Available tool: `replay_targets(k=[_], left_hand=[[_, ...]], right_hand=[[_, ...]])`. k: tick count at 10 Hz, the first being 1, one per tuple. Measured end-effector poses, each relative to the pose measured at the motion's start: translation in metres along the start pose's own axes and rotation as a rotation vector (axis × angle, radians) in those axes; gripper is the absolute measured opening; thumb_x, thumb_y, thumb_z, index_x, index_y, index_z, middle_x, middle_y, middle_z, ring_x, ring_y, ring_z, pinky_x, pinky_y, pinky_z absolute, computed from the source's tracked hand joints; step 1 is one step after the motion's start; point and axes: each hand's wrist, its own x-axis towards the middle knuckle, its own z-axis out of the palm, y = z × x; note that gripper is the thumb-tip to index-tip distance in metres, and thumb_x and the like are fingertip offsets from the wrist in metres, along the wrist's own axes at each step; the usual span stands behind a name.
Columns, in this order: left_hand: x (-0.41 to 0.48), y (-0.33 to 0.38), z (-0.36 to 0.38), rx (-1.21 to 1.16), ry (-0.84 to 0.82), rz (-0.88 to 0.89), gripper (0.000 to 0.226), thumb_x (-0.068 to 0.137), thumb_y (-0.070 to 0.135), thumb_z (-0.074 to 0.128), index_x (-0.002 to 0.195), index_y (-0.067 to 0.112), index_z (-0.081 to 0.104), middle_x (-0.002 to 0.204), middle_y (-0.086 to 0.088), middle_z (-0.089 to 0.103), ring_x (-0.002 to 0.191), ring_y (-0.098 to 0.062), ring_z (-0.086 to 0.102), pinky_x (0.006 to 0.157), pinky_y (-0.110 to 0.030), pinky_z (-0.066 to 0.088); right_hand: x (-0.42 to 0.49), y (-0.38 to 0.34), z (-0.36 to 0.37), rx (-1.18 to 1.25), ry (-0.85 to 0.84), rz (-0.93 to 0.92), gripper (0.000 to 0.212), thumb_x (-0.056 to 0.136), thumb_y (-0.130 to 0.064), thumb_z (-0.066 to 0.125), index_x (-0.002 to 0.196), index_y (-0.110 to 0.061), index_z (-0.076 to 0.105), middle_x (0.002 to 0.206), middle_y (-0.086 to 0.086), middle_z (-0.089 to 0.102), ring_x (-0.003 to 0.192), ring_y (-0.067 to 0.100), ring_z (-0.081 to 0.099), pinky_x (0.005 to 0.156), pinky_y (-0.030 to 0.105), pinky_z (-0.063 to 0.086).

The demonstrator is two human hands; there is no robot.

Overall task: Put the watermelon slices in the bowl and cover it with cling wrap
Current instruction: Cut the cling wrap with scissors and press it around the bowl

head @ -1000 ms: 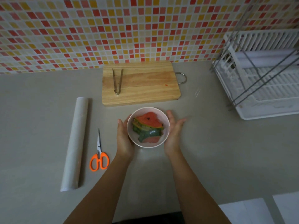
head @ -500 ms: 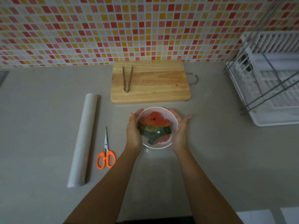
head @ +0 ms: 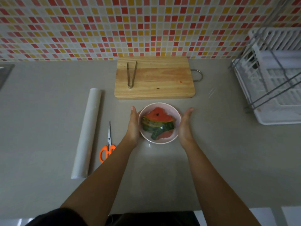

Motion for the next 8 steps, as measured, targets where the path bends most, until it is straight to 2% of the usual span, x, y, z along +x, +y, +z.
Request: replay_targets(k=[1,2,3,4,5,6,7,8], left_hand=[[-0.004,-0.006,-0.013,0.116,0.131,0.032,0.062,0.099,0.05,0.009,0.123,0.019,0.056,0.115,-0.003,0.065,0.093,-0.006,0.065,0.069,-0.015,0.053],[-0.009,-0.011,-0.019,0.221,0.203,0.027,0.063,0.099,0.054,0.013,0.113,0.02,0.065,0.111,-0.007,0.07,0.091,-0.013,0.068,0.068,-0.02,0.052],[-0.012,-0.009,-0.022,0.248,0.196,-0.027,0.065,0.097,0.057,0.015,0.102,0.021,0.07,0.099,-0.006,0.073,0.086,-0.016,0.07,0.065,-0.023,0.053],[-0.011,-0.003,-0.023,0.268,0.208,-0.024,0.066,0.097,0.057,0.015,0.104,0.02,0.068,0.1,-0.005,0.072,0.089,-0.017,0.069,0.071,-0.028,0.054],[-0.008,0.002,-0.026,0.284,0.215,-0.007,0.065,0.097,0.057,0.014,0.109,0.021,0.067,0.104,-0.005,0.071,0.094,-0.017,0.067,0.082,-0.032,0.053],[-0.005,0.002,-0.03,0.285,0.191,-0.009,0.067,0.097,0.057,0.014,0.116,0.019,0.066,0.107,-0.006,0.07,0.095,-0.015,0.066,0.082,-0.031,0.052],[-0.01,-0.004,-0.032,0.345,0.187,-0.003,0.067,0.095,0.059,0.015,0.117,0.019,0.065,0.115,-0.007,0.068,0.101,-0.017,0.065,0.092,-0.035,0.051],[-0.009,0.008,-0.026,0.378,0.288,0.021,0.064,0.093,0.06,0.019,0.114,0.019,0.063,0.121,-0.008,0.062,0.111,-0.022,0.059,0.106,-0.045,0.042]], right_hand=[[-0.002,-0.001,-0.018,-0.072,0.075,-0.053,0.07,0.092,-0.058,-0.003,0.103,-0.026,0.058,0.107,-0.001,0.066,0.102,0.011,0.061,0.098,0.031,0.048],[-0.007,0.001,-0.031,-0.11,0.056,-0.024,0.076,0.088,-0.063,-0.002,0.115,-0.027,0.06,0.112,-0.003,0.068,0.102,0.011,0.064,0.084,0.032,0.054],[-0.017,0.0,-0.03,-0.125,-0.036,0.026,0.078,0.084,-0.07,0.001,0.107,-0.032,0.066,0.095,-0.009,0.073,0.079,0.003,0.07,0.051,0.02,0.053],[-0.021,-0.005,-0.021,-0.123,-0.047,0.027,0.076,0.083,-0.071,0.004,0.105,-0.034,0.066,0.095,-0.01,0.073,0.077,0.001,0.07,0.05,0.021,0.053],[-0.02,-0.01,-0.012,-0.124,-0.085,0.013,0.069,0.087,-0.067,0.005,0.098,-0.037,0.066,0.086,-0.017,0.074,0.076,0.0,0.07,0.05,0.022,0.054],[-0.016,-0.009,-0.012,-0.112,-0.087,0.008,0.068,0.088,-0.067,0.007,0.094,-0.038,0.068,0.084,-0.017,0.075,0.078,0.001,0.07,0.052,0.023,0.055],[-0.015,-0.006,-0.016,-0.186,-0.073,-0.03,0.071,0.087,-0.069,0.007,0.088,-0.041,0.071,0.09,-0.014,0.075,0.085,0.005,0.07,0.067,0.025,0.056],[-0.009,-0.015,-0.018,-0.211,-0.015,-0.018,0.068,0.092,-0.062,0.008,0.106,-0.033,0.067,0.112,-0.006,0.069,0.107,0.011,0.062,0.095,0.034,0.048]])
